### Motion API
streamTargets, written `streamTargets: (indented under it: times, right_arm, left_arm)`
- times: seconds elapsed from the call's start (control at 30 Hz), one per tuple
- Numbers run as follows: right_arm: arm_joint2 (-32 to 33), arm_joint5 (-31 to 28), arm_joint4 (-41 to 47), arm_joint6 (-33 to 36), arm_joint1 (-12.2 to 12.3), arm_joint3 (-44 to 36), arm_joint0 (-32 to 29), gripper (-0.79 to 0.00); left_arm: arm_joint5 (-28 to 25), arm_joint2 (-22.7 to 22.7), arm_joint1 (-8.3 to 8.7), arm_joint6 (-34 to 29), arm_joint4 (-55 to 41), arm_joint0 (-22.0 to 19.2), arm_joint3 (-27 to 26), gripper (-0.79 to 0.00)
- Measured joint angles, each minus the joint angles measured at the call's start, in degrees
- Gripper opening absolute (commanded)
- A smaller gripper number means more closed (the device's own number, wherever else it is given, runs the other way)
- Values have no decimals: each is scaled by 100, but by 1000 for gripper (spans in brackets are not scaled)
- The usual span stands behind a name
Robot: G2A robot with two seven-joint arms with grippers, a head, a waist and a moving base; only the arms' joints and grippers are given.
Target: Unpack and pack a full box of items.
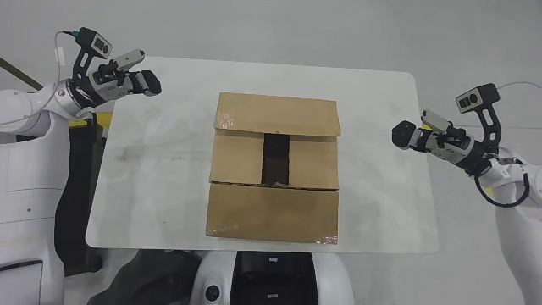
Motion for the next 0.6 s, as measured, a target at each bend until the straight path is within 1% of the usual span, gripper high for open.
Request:
streamTargets:
  times: [0.37,0.47,0.53,0.6]
  right_arm:
    - [0,0,0,0,0,0,0,0]
    - [0,0,0,0,0,0,0,0]
    - [0,0,0,0,0,0,0,0]
    - [0,0,0,0,0,0,0,0]
  left_arm:
    - [0,0,0,0,0,0,0,0]
    - [91,47,0,136,101,60,-134,0]
    - [114,89,16,-29,187,43,-277,0]
    - [-66,122,35,-196,390,43,-355,0]
